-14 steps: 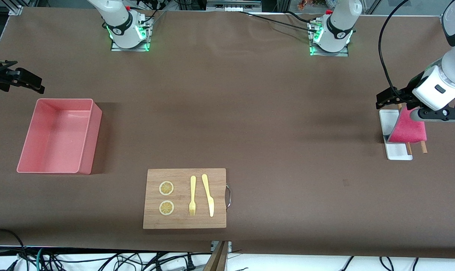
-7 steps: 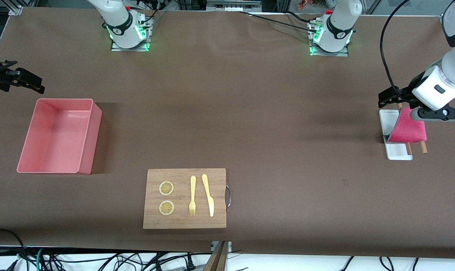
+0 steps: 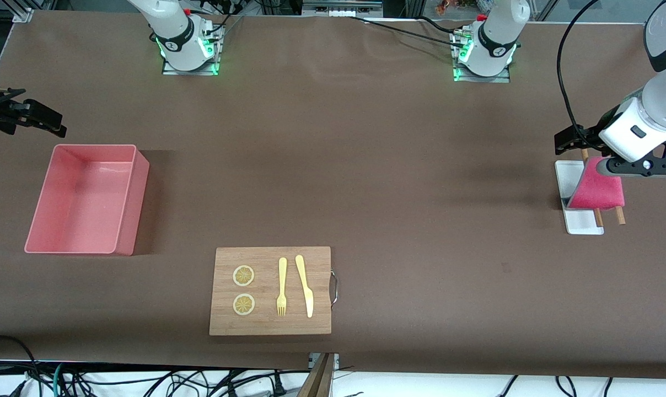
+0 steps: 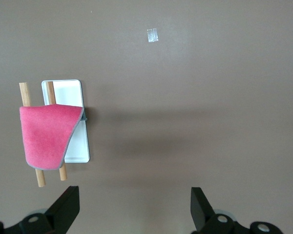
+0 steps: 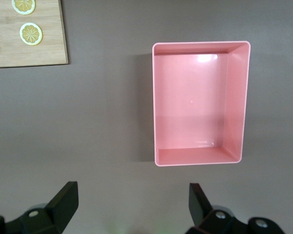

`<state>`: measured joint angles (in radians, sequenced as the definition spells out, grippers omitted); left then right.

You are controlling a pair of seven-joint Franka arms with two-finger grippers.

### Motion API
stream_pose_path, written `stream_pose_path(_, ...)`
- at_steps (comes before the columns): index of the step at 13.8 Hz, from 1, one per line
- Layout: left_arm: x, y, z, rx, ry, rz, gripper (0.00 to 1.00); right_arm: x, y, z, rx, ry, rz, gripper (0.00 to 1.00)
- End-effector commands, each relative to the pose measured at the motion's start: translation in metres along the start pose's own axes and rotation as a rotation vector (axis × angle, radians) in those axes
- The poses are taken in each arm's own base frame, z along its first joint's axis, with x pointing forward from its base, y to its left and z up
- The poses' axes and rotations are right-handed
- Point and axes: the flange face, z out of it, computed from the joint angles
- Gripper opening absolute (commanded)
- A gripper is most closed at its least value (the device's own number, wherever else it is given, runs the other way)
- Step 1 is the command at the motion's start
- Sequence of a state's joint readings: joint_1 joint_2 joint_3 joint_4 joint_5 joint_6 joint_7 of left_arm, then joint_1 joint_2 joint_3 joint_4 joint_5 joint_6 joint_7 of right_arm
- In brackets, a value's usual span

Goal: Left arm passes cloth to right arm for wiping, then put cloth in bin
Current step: 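Move the left gripper above the pink cloth on the white tray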

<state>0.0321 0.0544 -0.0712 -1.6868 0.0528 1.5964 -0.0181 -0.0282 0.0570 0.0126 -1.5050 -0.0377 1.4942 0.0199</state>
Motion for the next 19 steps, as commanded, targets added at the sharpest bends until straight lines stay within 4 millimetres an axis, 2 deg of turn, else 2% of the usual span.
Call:
stream_pose_path(1,-0.0034,0.008,0.0018,0.027,-0.027,0.031,1.0,0.0016,0.0026,-0.0044,0.017,0.009,-0.004,1.0)
stream_pose_path(4,-0.0024,0.0023,0.0037,0.023,-0.031,0.026,1.0,0.0016,0.0015,-0.0045,0.019,0.009,-0.004,1.0)
stream_pose_path(14,-0.001,0.0016,0.0022,0.02,-0.025,0.03,1.0,0.0018,0.0024,-0.0046,0.019,0.011,-0.003,1.0)
stream_pose_path(19,-0.0014,0.0012,0.0105,0.018,-0.055,0.019,1.0,0.0021,0.0026,-0.0048,0.017,0.014,-0.004,1.0)
